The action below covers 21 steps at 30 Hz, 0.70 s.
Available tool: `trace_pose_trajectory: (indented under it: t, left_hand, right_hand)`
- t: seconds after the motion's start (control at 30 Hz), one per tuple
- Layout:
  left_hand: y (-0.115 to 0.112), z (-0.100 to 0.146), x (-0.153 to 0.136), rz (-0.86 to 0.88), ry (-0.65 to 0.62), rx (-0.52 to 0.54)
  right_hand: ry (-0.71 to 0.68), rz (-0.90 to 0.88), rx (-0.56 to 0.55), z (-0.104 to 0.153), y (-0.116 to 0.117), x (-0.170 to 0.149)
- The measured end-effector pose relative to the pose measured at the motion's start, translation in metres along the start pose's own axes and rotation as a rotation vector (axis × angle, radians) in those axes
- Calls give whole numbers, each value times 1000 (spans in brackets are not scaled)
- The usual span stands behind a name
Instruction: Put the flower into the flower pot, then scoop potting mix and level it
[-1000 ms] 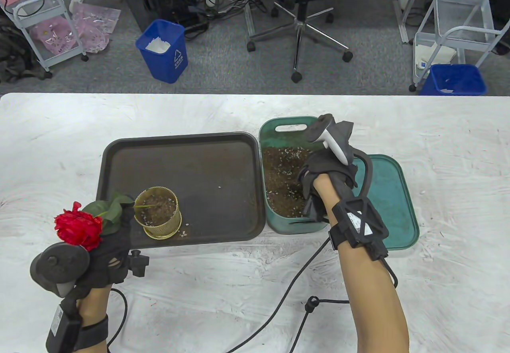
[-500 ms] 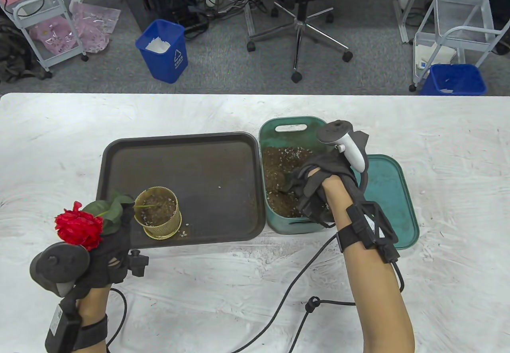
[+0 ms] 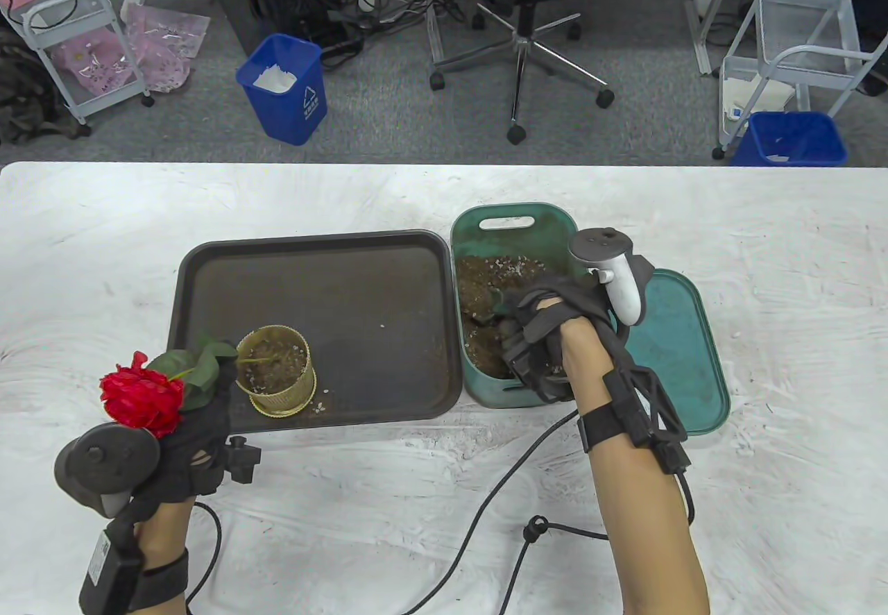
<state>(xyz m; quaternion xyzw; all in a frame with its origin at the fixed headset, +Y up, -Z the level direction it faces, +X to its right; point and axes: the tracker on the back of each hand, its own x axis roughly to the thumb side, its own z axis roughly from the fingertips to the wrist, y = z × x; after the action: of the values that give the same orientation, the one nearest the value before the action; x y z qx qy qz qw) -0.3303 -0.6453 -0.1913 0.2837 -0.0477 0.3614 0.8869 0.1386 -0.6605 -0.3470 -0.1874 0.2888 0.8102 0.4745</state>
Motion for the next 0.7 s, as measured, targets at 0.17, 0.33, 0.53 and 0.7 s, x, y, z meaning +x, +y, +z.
trace_pose_trajectory:
  t: [0.17,0.33,0.53,0.7]
  left_hand:
    - [-2,1,2,-1,-9,-7]
    - [-3,1,4,-3,-18,-12]
    - [-3,1,4,8,-11,-11]
    - [-3,2,4,11,-8,-10]
  right_hand:
    - [-26,-114,-12,11,-6,-10]
    - [-52,-223,-37,25,-15,-19]
    - [-133,-344,-65,43,-21,-25]
    - [-212,-381,-50,59,-11,-25]
